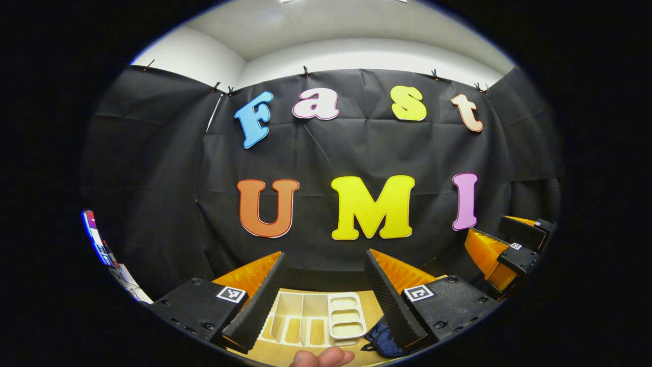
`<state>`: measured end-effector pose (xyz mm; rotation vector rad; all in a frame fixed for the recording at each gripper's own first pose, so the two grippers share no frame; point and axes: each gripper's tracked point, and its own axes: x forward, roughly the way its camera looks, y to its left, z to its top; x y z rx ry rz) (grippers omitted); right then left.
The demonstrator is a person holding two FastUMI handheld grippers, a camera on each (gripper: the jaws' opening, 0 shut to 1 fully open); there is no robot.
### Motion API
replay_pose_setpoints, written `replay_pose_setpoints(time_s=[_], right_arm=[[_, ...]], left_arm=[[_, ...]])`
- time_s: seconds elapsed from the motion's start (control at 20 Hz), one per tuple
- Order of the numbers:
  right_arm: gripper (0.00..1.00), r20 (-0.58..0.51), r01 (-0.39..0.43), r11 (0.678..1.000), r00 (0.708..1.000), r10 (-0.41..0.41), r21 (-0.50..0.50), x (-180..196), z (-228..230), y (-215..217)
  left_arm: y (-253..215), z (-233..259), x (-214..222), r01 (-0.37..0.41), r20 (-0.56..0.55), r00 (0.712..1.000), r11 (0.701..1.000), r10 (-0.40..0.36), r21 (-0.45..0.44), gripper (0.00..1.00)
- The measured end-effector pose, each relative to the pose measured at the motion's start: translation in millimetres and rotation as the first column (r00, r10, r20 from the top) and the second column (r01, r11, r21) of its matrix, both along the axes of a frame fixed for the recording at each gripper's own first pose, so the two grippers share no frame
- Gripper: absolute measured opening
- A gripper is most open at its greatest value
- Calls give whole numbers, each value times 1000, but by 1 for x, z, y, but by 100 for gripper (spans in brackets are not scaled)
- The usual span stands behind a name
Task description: Open the schoolbag, grab two books from the bookshelf and put them into the schoolbag.
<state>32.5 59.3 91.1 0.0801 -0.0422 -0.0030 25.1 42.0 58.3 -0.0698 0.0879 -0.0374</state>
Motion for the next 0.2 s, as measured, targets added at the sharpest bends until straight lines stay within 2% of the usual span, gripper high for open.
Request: replay_pose_setpoints(time_s=[0.05, 0.15, 0.2], right_arm=[[94, 3, 0, 1000, 1000, 0, -2, -1, 1, 0], [96, 8, 1, 1000, 1000, -1, -6, -3, 3, -1], [93, 5, 1, 1000, 1000, -1, -7, -3, 2, -1]], left_arm=[[0, 0, -1, 0, 1, 1000, 1000, 0, 1, 96], [-1, 0, -2, 2, 4, 1000, 1000, -2, 0, 96], [-2, 1, -1, 2, 5, 1000, 1000, -2, -1, 96]])
